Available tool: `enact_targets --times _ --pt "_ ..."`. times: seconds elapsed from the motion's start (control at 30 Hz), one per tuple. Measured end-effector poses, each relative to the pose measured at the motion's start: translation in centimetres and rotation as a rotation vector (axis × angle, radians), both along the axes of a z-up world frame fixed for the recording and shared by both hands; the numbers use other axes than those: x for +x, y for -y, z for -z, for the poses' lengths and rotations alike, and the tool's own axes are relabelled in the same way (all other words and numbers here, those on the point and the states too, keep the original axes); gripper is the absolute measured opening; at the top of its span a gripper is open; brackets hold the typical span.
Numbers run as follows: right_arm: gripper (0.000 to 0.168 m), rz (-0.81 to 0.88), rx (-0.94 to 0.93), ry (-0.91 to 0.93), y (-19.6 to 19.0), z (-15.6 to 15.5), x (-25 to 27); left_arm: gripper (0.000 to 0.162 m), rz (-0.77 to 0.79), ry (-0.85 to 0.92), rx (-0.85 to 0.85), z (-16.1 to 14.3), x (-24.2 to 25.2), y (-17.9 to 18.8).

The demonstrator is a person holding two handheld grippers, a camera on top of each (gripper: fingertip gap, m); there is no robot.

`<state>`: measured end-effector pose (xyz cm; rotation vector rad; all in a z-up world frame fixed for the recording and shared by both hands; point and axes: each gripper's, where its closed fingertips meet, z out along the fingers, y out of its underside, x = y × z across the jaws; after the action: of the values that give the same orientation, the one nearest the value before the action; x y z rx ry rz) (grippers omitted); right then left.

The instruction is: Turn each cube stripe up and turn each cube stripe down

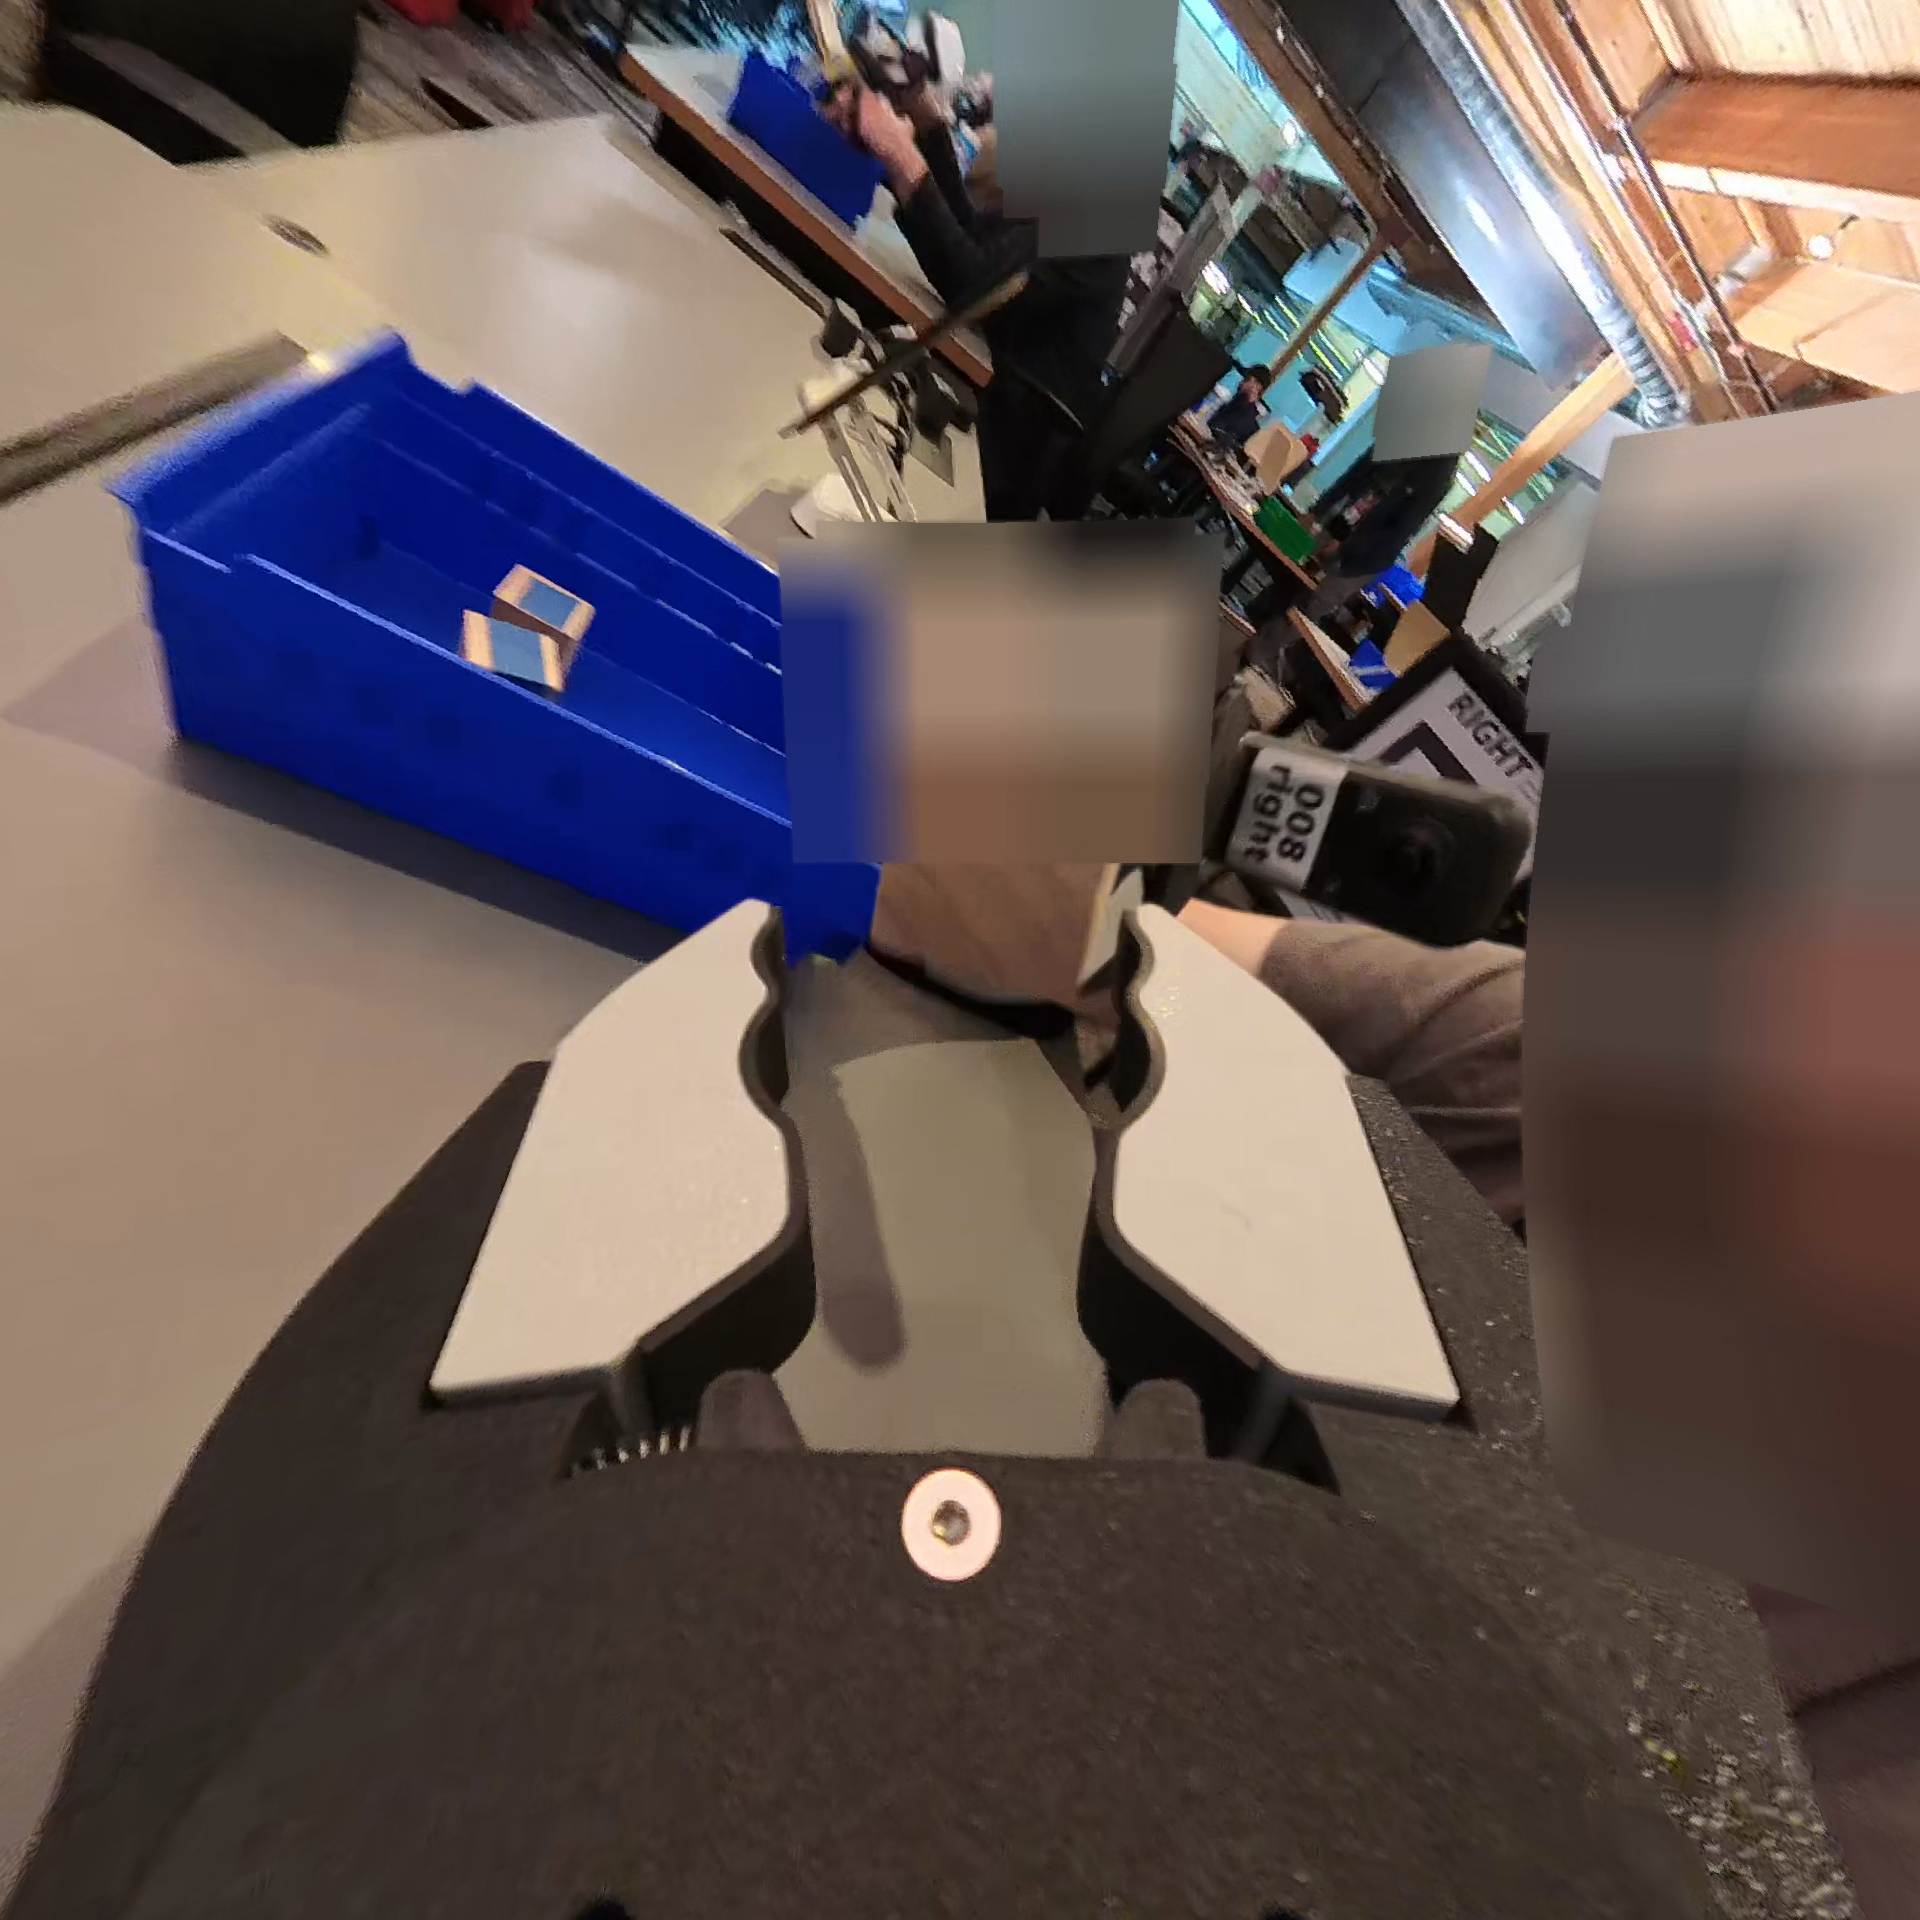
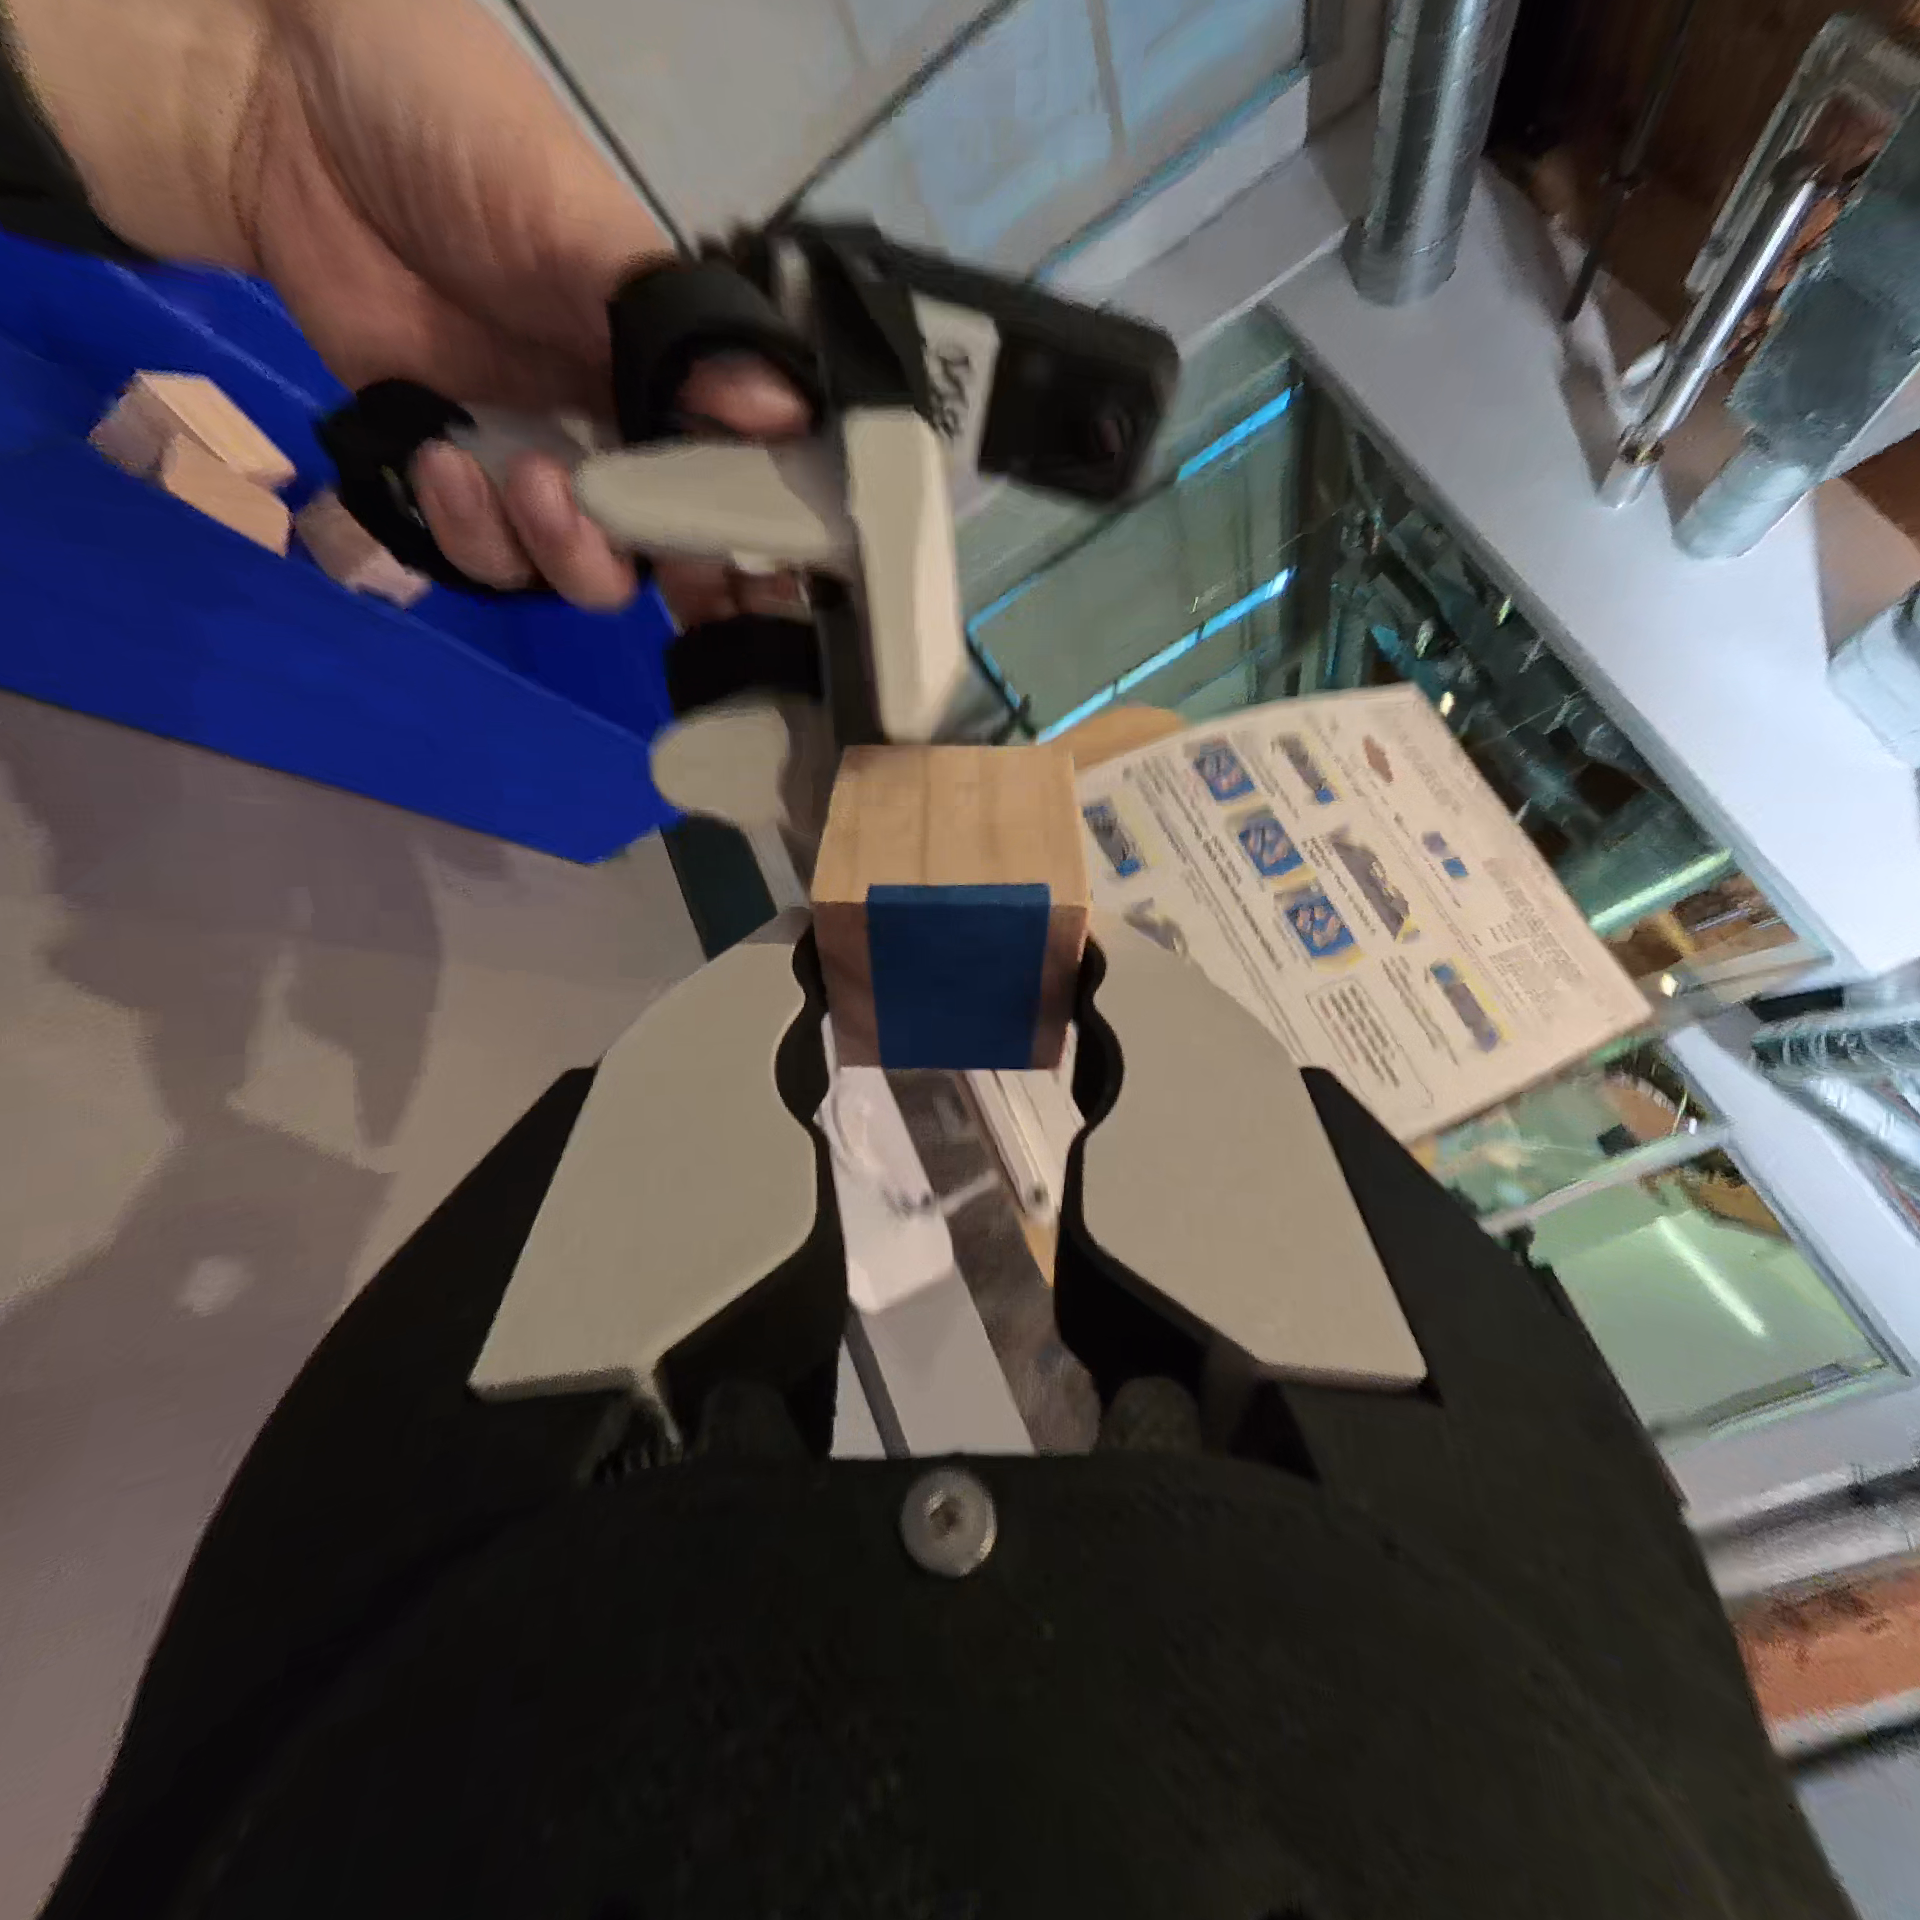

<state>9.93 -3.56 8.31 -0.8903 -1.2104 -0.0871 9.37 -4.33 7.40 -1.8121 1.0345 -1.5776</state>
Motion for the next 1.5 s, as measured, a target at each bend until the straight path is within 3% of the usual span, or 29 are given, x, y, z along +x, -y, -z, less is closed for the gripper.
enact_targets --times 0.03,0.17,0.3,0.4,0.53,0.67,1.03,1.3,1.4,1.5 --pt "0.045 0.045 -0.040 0.012 -1.0 -0.5 1.3 0.059 -0.037 0.004 0.016 -0.3 -0.5 -0.6" --pt "0.045 0.224 -0.462 0.012 -5.8 -0.1 9.5 0.055 -0.138 0.015 0.104 -1.9 -2.6 -1.7" --pt "0.045 0.417 -0.861 0.094 -9.2 6.0 17.7 0.052 -0.135 0.006 0.135 -2.6 -3.5 -1.2" --pt "0.045 0.477 -1.086 0.252 -9.8 12.5 20.2 0.052 -0.135 0.001 0.139 -2.6 -3.6 -1.2" --pt "0.046 0.550 -1.260 0.368 -10.9 18.5 20.2 0.053 -0.171 -0.014 0.124 -2.2 -3.8 -1.9" --pt "0.045 0.597 -1.289 0.424 -11.5 21.0 19.9 0.053 -0.210 -0.031 0.153 -2.3 -4.4 -2.5" --pt "0.049 0.663 -1.256 0.387 -13.2 22.2 20.5 0.053 -0.232 -0.032 0.165 -2.5 -5.4 -3.0" --pt "0.053 0.591 -1.093 0.185 -13.8 15.4 20.6 0.050 -0.522 -0.078 0.354 -5.4 -12.3 -5.4" --pt "0.053 0.598 -1.071 0.173 -13.5 14.3 21.0 0.044 -0.587 -0.220 0.403 -4.8 -16.2 -5.1" --pt "0.053 0.610 -1.060 0.208 -13.2 14.4 21.0 0.037 -0.813 -0.521 0.406 -2.3 -22.6 -6.3"
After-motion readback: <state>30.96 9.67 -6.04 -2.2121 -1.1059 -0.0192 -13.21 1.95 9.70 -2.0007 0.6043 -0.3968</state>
